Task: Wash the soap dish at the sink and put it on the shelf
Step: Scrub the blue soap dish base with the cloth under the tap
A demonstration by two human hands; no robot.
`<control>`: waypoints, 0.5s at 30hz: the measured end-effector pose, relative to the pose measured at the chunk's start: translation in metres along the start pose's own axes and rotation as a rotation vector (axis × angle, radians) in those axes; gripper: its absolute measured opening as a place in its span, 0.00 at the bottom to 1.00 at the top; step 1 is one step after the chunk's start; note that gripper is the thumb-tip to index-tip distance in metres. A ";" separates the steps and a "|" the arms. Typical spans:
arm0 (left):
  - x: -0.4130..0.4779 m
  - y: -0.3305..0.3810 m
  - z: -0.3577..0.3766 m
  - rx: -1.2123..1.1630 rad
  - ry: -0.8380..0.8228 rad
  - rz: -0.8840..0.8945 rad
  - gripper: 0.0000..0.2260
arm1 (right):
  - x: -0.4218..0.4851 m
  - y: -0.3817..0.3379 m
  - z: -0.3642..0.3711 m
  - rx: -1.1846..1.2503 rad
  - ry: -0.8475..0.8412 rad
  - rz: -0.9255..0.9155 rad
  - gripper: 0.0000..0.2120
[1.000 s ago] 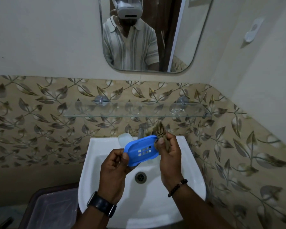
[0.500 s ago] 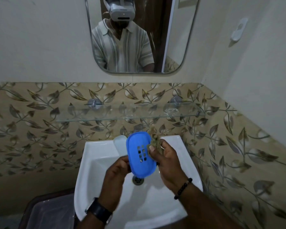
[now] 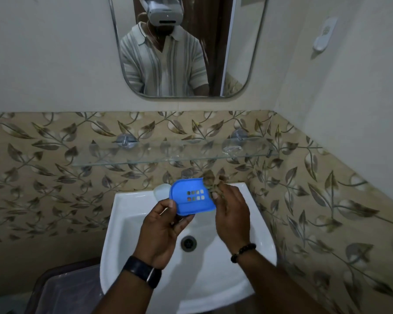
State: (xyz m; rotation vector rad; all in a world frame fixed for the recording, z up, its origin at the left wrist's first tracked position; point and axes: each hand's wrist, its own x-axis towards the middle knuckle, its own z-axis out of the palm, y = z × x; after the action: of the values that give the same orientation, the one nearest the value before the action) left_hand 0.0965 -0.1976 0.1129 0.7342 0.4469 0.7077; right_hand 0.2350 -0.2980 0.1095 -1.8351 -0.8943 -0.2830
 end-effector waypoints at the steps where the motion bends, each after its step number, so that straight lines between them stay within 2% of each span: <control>1: -0.001 -0.003 0.004 -0.013 0.022 -0.006 0.11 | -0.009 0.001 0.004 -0.074 0.035 -0.037 0.14; 3: -0.003 -0.009 0.007 -0.011 0.046 -0.026 0.11 | -0.021 0.001 0.008 -0.191 0.086 -0.105 0.17; 5: -0.004 -0.014 0.008 0.012 0.034 -0.046 0.09 | -0.025 -0.003 0.011 -0.247 0.068 -0.273 0.16; 7: -0.004 -0.018 0.007 0.044 0.026 -0.076 0.04 | -0.031 -0.010 0.014 -0.171 -0.068 -0.438 0.15; 10: -0.003 -0.020 0.001 0.051 0.029 -0.047 0.06 | -0.020 -0.008 0.008 -0.223 -0.209 -0.559 0.17; 11: -0.004 -0.020 0.001 0.054 0.031 -0.031 0.07 | -0.012 -0.003 0.003 -0.298 -0.205 -0.527 0.17; 13: -0.005 -0.023 0.000 0.078 0.034 -0.010 0.12 | 0.003 0.002 -0.006 -0.399 -0.138 -0.319 0.18; 15: -0.006 -0.026 0.000 0.072 0.024 -0.023 0.14 | 0.004 -0.005 -0.004 -0.363 -0.104 -0.161 0.19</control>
State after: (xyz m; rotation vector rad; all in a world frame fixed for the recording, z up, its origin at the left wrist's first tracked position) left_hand 0.1035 -0.2161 0.0946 0.7875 0.5037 0.6825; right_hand 0.2346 -0.2991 0.1172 -2.1287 -1.1216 -0.4799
